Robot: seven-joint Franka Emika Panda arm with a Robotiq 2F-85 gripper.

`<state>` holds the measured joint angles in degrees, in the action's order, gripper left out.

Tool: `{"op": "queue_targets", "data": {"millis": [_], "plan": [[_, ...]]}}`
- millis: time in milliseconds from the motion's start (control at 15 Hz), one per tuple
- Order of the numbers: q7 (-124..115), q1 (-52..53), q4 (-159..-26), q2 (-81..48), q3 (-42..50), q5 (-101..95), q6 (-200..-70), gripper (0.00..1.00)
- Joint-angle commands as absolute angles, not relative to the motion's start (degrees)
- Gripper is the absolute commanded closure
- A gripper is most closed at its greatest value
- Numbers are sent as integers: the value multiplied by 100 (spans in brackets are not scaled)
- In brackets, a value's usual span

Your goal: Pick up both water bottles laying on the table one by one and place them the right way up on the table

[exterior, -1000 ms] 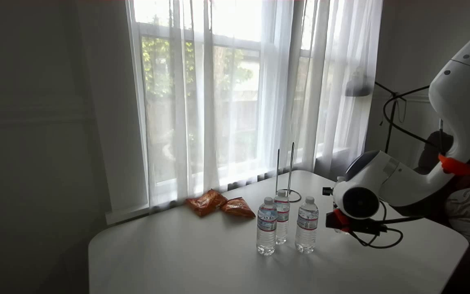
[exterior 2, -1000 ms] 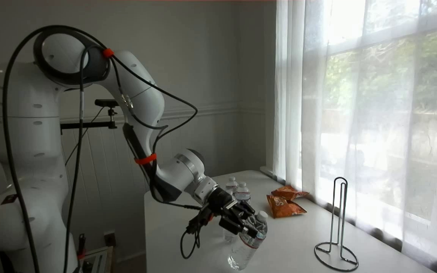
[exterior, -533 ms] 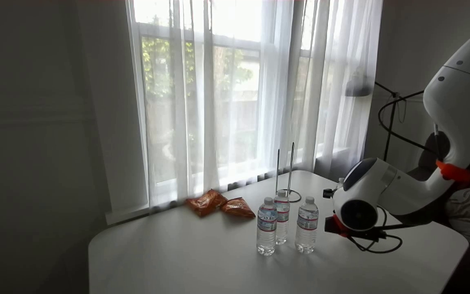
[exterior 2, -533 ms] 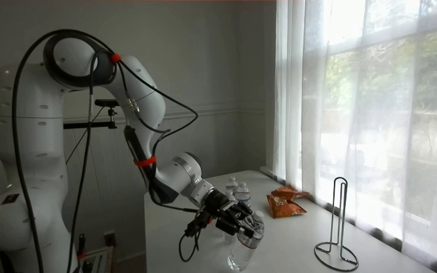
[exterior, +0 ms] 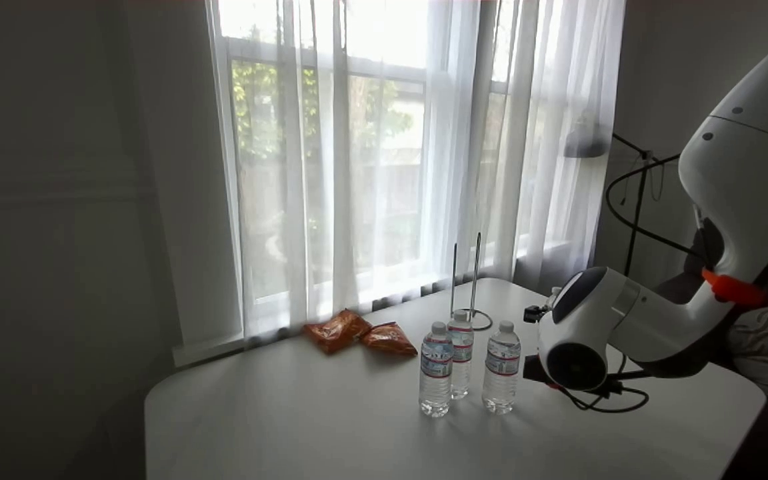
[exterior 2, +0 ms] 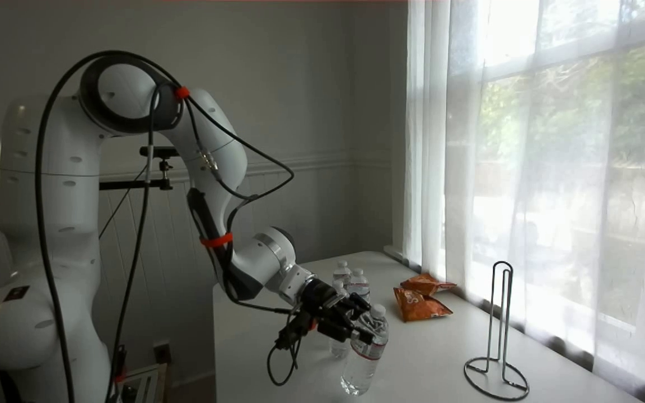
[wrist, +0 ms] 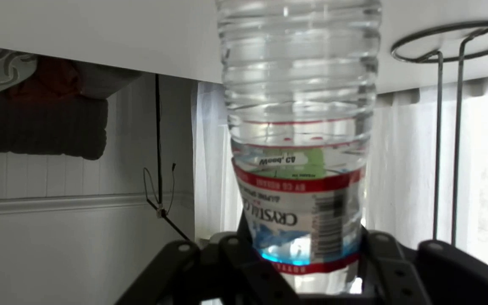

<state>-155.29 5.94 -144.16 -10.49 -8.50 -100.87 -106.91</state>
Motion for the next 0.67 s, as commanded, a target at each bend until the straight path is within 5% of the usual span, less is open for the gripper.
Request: {"op": "queue_targets", "data": {"millis": [0, 600], "plan": [[-15951, 707, -14292, -1019, -949, -9978, -10354, 77], [-15925, 685, -14266, -1446, -961, -10062, -10267, 77]]}}
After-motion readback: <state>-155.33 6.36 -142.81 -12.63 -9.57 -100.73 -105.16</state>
